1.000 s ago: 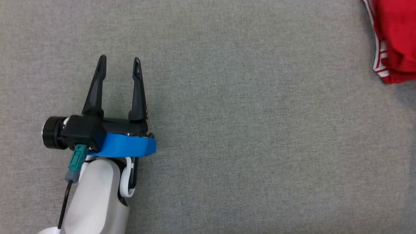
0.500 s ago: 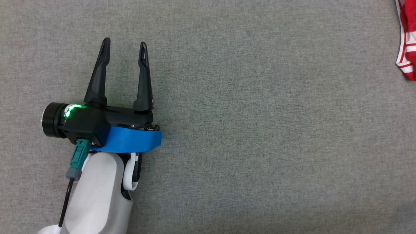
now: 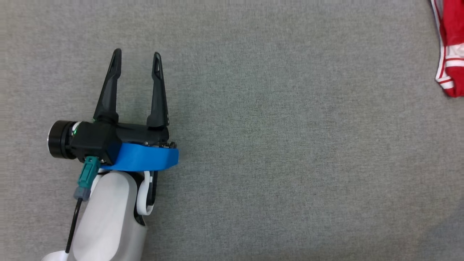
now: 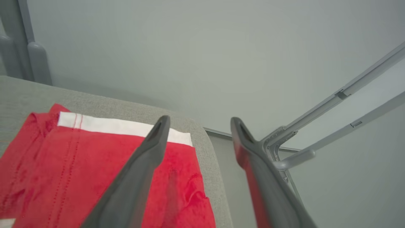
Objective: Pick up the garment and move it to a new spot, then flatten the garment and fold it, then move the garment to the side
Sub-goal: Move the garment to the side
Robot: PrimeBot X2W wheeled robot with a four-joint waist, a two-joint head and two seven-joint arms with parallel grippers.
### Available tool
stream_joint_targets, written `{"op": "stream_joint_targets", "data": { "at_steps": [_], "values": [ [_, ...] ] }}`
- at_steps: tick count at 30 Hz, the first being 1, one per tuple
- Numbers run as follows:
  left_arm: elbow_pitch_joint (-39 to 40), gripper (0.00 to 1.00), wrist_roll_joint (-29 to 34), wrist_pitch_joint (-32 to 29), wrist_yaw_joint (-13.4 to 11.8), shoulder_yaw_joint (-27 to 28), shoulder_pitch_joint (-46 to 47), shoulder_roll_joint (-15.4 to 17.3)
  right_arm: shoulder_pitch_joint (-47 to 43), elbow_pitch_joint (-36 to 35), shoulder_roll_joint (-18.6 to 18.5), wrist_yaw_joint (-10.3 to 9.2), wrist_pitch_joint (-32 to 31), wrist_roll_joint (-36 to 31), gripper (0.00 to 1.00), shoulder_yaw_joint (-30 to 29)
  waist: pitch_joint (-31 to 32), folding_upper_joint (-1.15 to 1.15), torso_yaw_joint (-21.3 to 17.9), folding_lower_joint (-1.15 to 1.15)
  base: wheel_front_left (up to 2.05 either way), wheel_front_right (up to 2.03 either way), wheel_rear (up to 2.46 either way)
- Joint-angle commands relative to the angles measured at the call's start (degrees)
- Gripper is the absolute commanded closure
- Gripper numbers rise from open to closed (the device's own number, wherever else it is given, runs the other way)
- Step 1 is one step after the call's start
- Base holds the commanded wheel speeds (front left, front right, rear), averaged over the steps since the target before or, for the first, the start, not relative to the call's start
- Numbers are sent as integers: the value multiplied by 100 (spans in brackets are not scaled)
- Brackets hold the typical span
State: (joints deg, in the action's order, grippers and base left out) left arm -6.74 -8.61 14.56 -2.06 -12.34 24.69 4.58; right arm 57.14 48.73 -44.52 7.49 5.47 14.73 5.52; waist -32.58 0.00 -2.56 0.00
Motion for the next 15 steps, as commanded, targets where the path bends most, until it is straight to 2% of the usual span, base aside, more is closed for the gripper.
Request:
{"op": "stream_joint_targets", "data": {
  "at_steps": [1,7,15],
  "values": [
    [-30,0,-24,32,-31,8,-77,20,0,-42,77,2,125,-29,0,1,135,0,-39,0,0,0,0],
    [-153,0,-123,52,-50,88,-349,40,-328,-288,593,2,600,113,0,51,710,0,-12,0,0,0,0],
    [-294,0,-265,60,-79,216,-823,92,-960,-840,1422,2,766,252,0,272,1449,0,49,0,0,0,0]
  ]
}}
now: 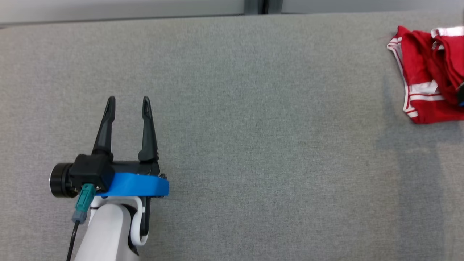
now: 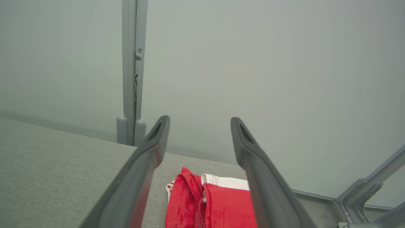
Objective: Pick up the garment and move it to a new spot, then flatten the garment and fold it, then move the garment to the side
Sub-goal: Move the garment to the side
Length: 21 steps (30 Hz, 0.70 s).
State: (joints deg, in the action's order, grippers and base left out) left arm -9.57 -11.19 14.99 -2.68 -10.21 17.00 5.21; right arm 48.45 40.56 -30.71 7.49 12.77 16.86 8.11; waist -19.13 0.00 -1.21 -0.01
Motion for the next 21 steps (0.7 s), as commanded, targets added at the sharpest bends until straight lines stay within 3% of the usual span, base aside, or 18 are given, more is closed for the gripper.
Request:
{"op": "stream_joint_targets", "data": {
  "at_steps": [1,13,21],
  "values": [
    [-28,0,-35,18,-18,23,-121,36,-174,-107,138,2,35,39,0,35,183,0,-86,1,0,0,0],
    [-272,0,-191,24,-35,120,-795,67,-1688,-1176,1398,2,-91,-34,0,-37,1031,0,-79,1,0,0,0],
    [-425,0,-287,25,-3,85,-992,38,-2876,-2066,1877,2,-306,-150,0,-437,1376,0,-42,1,0,0,0]
  ]
}}
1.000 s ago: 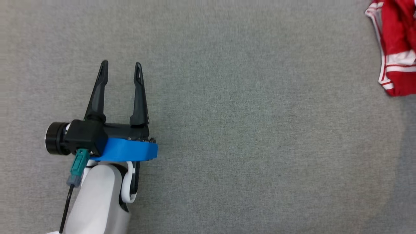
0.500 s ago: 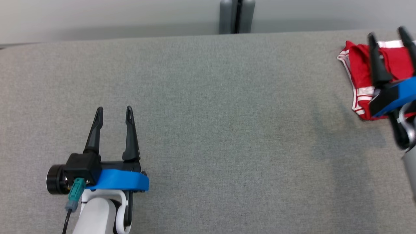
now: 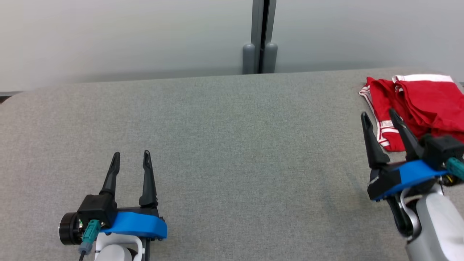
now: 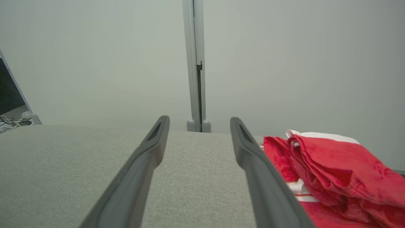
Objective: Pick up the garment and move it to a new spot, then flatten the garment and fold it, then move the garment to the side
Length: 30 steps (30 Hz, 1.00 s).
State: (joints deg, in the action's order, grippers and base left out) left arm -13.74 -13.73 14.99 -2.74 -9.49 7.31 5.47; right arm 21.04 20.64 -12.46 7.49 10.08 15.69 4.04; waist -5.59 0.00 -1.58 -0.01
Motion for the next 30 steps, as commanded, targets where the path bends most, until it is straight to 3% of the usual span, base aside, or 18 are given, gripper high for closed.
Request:
{"op": "stream_joint_targets", "data": {
  "at_steps": [1,13,26,27,30],
  "values": [
    [-9,0,-33,25,4,13,-23,13,-135,-74,52,2,-37,-34,0,-30,22,0,-5,1,0,0,0],
    [-31,0,-100,14,-82,61,-209,88,-1647,-1600,630,3,-533,-355,0,-905,242,0,106,1,0,0,0],
    [-12,0,-211,-41,-122,71,-176,98,-1924,-2036,840,3,-764,-482,0,-1067,231,0,171,1,0,0,0],
    [-20,100,-211,-34,-125,57,-187,91,-1885,-2011,827,-1,-751,-433,100,-1051,230,0,171,1,0,0,0],
    [-143,100,-253,-41,-122,63,-274,75,-1896,-1855,851,-1,-756,-400,100,-1039,227,0,175,2,0,0,0]
  ]
}}
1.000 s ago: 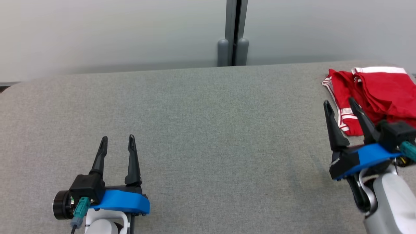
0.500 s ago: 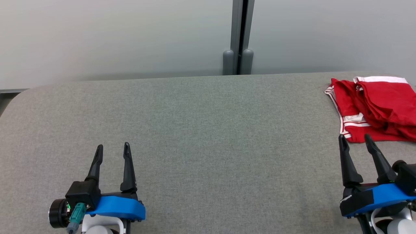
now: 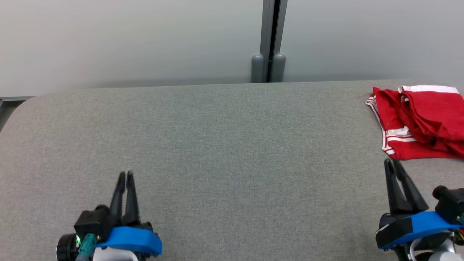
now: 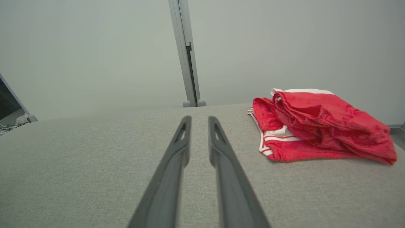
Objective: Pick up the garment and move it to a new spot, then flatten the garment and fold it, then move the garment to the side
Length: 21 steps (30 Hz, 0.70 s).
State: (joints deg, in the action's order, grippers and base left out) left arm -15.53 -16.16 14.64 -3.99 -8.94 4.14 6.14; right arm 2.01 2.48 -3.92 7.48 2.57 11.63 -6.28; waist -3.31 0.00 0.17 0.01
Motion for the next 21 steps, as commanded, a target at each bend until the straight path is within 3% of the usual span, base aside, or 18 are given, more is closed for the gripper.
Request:
{"op": "stream_joint_targets", "data": {
  "at_steps": [1,21],
  "values": [
    [-6,100,-33,-12,6,10,3,-2,9,15,0,0,-9,33,100,-6,1,0,0,0,0,0,0],
    [6,100,-1914,-538,291,403,42,-86,119,323,30,0,-238,2034,100,-14,49,0,-2,0,0,0,0]
  ]
}}
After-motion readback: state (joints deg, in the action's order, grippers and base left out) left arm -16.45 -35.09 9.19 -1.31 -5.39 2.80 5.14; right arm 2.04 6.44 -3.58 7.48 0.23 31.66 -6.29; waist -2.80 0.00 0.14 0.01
